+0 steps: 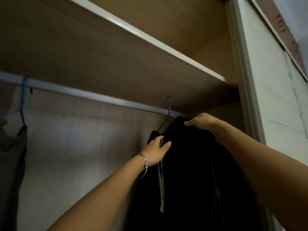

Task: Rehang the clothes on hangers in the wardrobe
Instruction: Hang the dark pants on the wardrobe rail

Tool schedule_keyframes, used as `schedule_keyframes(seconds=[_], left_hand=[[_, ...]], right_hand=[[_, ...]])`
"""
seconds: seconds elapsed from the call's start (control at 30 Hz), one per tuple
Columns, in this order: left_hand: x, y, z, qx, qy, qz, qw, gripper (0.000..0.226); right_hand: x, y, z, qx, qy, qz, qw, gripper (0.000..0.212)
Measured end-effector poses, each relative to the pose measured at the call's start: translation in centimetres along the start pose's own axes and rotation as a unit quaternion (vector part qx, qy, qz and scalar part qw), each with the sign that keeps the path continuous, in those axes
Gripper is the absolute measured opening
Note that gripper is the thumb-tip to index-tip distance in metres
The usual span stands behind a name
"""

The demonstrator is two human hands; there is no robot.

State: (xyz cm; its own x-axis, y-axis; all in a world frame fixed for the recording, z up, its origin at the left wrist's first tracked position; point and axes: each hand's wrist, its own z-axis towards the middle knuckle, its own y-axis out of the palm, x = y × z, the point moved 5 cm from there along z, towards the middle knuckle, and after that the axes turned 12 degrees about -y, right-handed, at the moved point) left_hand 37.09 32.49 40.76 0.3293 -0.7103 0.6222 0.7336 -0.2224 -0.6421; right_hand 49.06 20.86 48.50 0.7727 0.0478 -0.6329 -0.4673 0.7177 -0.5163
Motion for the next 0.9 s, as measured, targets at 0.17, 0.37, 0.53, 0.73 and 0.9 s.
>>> schedule_keyframes(seconds=[0.17,0.37,0.53,0.73,0.9], left_hand=[[-1.0,3.4,4.9,-0.070,-0.057,-0.130,0.987,0.067],[0.0,7.7,8.6,-0.062,-0.026,-0.164,0.984,0.050],[0.1,10.5,9.9,0.005,-0.024,-0.142,0.990,0.045],[-0.3,14.5,11.6,-0.020,-0.025,-0.129,0.991,0.043],[-1.1,15.7,12.8,-0.027,-0.029,-0.106,0.994,0.042]], right_hand=[[2.1,1.3,5.0,0.009,-0.018,0.003,1.000,0.037],[6.1,1.7,7.7,-0.025,-0.035,0.023,0.999,0.032],[9.8,1.8,8.5,-0.045,-0.049,-0.017,0.998,0.023],[11.9,1.6,9.2,-0.083,-0.070,-0.166,0.980,0.028],[13.7,1.6,8.8,-0.098,-0.057,-0.146,0.983,0.026]])
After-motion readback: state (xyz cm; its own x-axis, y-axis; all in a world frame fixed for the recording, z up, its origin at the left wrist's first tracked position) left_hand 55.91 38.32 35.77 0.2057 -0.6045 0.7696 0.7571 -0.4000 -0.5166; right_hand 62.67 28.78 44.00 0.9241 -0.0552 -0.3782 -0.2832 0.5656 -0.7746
